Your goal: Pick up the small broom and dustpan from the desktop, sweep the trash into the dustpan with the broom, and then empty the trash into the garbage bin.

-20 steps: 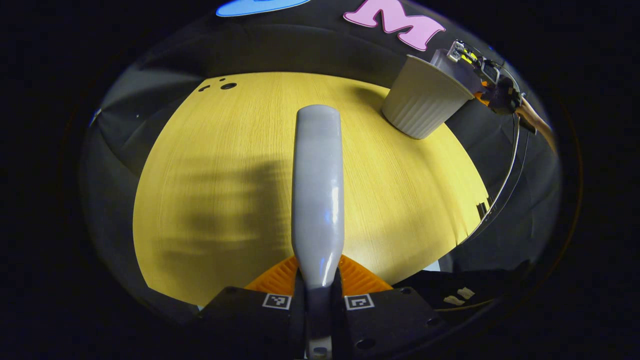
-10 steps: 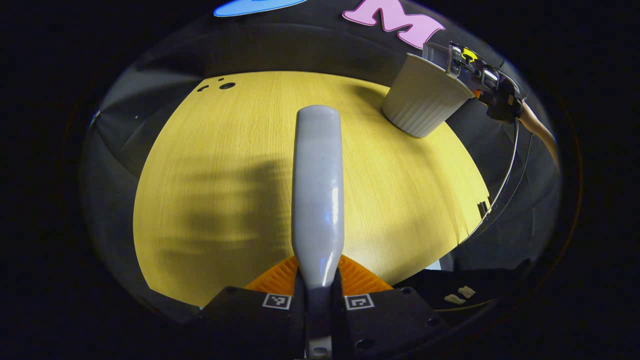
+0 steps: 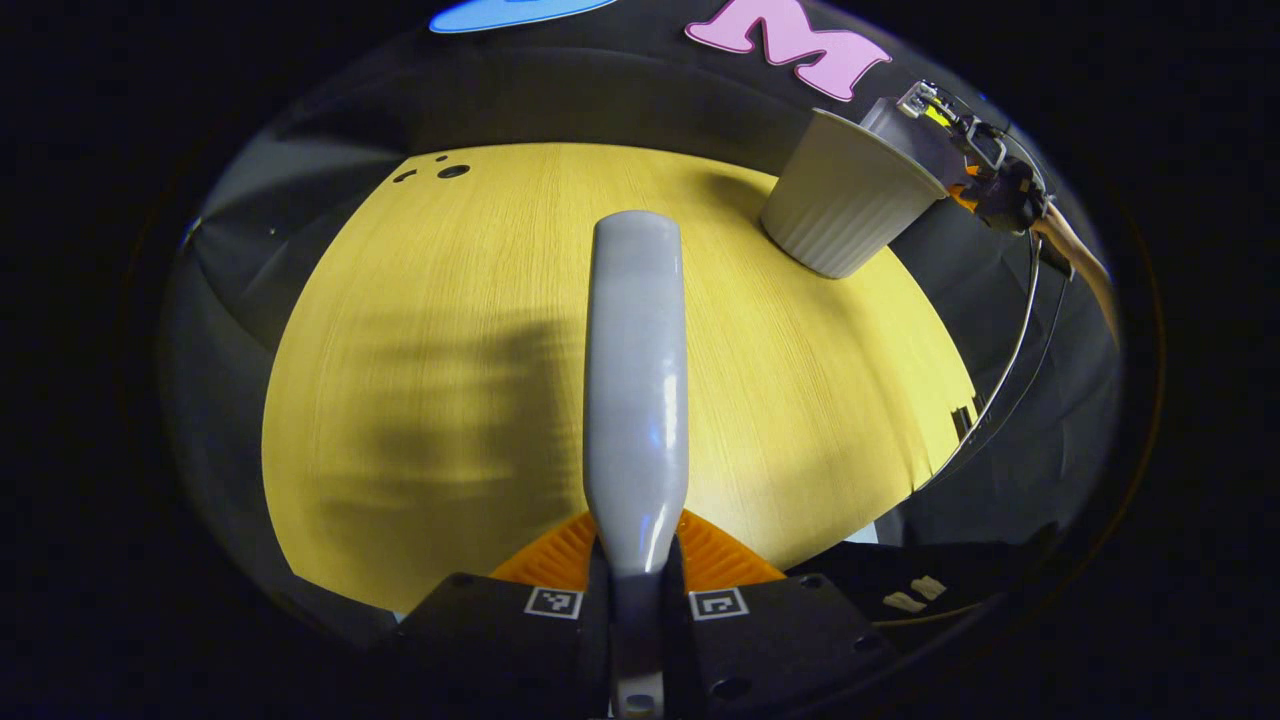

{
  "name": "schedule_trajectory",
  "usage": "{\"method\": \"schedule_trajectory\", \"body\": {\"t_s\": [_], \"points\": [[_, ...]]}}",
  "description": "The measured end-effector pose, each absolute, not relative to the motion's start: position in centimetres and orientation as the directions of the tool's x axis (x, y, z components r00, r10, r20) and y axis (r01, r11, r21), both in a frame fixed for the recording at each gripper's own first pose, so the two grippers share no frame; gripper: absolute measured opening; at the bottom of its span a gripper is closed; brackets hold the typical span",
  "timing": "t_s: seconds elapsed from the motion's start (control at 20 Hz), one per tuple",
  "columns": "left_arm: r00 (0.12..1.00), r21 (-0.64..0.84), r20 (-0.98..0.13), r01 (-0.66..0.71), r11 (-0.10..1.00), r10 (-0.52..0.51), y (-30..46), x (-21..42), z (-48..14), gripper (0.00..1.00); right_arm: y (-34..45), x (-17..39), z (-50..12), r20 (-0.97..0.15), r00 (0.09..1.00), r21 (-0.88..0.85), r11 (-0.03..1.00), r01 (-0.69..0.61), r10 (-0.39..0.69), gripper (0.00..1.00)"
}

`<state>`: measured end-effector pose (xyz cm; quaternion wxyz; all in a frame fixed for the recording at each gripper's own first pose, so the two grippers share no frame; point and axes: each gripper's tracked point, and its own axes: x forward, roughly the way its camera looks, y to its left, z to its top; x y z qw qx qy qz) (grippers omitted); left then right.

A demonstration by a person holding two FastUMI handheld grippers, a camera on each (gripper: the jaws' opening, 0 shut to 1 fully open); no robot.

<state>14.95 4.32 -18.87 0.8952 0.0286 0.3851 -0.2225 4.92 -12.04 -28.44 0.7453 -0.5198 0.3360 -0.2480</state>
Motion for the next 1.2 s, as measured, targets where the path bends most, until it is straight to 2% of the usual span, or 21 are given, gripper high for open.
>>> {"method": "schedule_trajectory", "body": {"t_s": [0.05,0.2,0.45,0.5,0.55,0.6,0.65,0.7,0.75,0.8,0.85,0.95,1.0,1.2], "points": [[0.601,-0.128,-0.702,0.420,0.898,-0.381,4.2,14.8,-18.9,0.24,-12.2,4.7,-28.2,-0.258,0.648,-0.924,0.378,0.050,-0.717,0.34],[0.596,-0.156,-0.699,0.413,0.897,-0.395,4.3,14.9,-18.8,0.24,-11.4,3.3,-28.3,-0.324,0.642,-0.839,0.525,0.146,-0.695,0.34],[0.602,-0.154,-0.695,0.410,0.899,-0.393,4.5,14.8,-18.7,0.25,-9.4,2.4,-27.6,-0.467,0.668,-0.535,0.787,0.308,-0.579,0.34],[0.602,-0.149,-0.697,0.411,0.900,-0.390,4.7,14.8,-18.7,0.28,-9.6,2.9,-27.5,-0.472,0.681,-0.489,0.809,0.328,-0.561,0.34],[0.600,-0.145,-0.699,0.413,0.899,-0.388,4.6,14.7,-18.8,0.28,-9.5,3.1,-27.5,-0.470,0.695,-0.451,0.825,0.341,-0.544,0.29],[0.600,-0.147,-0.698,0.414,0.898,-0.390,4.5,14.7,-18.7,0.28,-9.1,3.2,-27.3,-0.474,0.709,-0.412,0.843,0.346,-0.523,0.34],[0.602,-0.148,-0.696,0.413,0.899,-0.392,4.6,14.8,-18.6,0.24,-8.6,3.2,-27.3,-0.482,0.722,-0.369,0.862,0.347,-0.497,0.29],[0.604,-0.148,-0.694,0.412,0.899,-0.391,4.7,14.8,-18.5,0.24,-8.1,3.4,-27.4,-0.495,0.733,-0.327,0.881,0.341,-0.467,0.34],[0.609,-0.145,-0.692,0.410,0.901,-0.388,4.8,14.7,-18.3,0.28,-7.5,3.3,-27.5,-0.504,0.745,-0.288,0.898,0.333,-0.437,0.34],[0.617,-0.138,-0.688,0.406,0.903,-0.382,4.7,14.6,-18.1,0.24,-6.9,2.8,-27.3,-0.511,0.758,-0.249,0.914,0.321,-0.405,0.34],[0.626,-0.127,-0.685,0.402,0.907,-0.373,4.8,14.6,-17.9,0.28,-6.3,2.7,-27.2,-0.510,0.778,-0.207,0.930,0.304,-0.368,0.34],[0.639,-0.119,-0.680,0.388,0.914,-0.360,4.6,14.4,-17.6,0.28,-4.5,2.6,-26.6,-0.502,0.810,-0.145,0.953,0.267,-0.303,0.34],[0.641,-0.123,-0.679,0.380,0.917,-0.357,4.6,14.5,-17.7,0.25,-3.2,2.2,-26.3,-0.498,0.824,-0.120,0.962,0.244,-0.271,0.34],[0.651,-0.131,-0.682,0.341,0.931,-0.334,4.2,14.5,-18.4,0.24,2.7,-0.4,-27.4,-0.516,0.840,-0.076,0.985,0.154,-0.171,0.34]]}}
